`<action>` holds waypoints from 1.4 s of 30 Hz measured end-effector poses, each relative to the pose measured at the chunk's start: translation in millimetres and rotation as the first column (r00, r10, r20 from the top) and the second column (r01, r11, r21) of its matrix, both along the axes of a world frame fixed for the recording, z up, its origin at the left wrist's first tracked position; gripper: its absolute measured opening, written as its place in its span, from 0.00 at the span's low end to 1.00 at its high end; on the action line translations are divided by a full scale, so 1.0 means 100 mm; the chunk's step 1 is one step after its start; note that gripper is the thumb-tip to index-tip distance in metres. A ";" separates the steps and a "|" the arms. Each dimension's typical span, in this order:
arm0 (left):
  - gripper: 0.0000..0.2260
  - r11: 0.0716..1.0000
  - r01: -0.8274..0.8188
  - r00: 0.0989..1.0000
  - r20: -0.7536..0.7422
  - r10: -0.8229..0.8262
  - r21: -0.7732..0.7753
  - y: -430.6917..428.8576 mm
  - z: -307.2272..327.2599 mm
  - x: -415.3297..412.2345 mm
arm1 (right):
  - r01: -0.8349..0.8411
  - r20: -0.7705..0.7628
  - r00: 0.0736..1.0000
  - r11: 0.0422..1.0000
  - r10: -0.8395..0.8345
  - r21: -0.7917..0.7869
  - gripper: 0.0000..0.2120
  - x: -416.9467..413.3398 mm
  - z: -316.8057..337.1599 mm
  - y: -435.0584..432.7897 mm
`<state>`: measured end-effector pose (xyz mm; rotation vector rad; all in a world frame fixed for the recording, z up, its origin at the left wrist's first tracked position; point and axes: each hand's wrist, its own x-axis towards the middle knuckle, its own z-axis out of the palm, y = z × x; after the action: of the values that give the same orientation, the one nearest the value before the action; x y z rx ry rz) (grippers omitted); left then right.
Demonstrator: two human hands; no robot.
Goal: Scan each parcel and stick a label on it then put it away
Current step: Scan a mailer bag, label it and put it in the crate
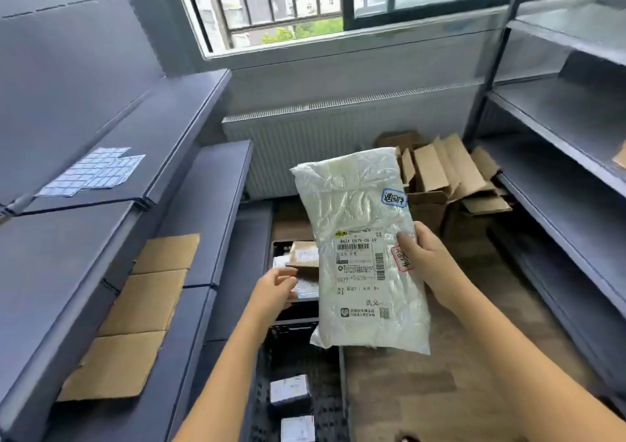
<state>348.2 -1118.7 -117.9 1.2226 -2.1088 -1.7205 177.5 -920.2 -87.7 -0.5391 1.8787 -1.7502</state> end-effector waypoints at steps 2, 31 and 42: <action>0.07 0.998 0.065 0.998 0.018 -0.065 0.013 0.18 -0.03 -0.21 | 0.060 0.010 0.998 0.998 -0.061 0.021 0.04 -0.10 -0.04 0.26; 0.06 0.981 0.155 0.986 0.078 -0.147 -0.114 0.48 0.00 -3.31 | 0.035 0.101 0.994 0.999 -0.035 0.003 0.04 -3.37 -0.09 0.39; 0.06 1.000 -0.007 1.000 0.013 0.007 -0.016 -0.91 -0.18 -4.14 | -0.137 0.075 0.988 0.989 0.133 0.048 0.06 -4.31 -0.11 -1.35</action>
<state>-65.8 -1209.3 -136.0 1.2386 -2.1192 -1.6941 -253.2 -1055.1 -98.8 -0.5628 1.7909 -1.6070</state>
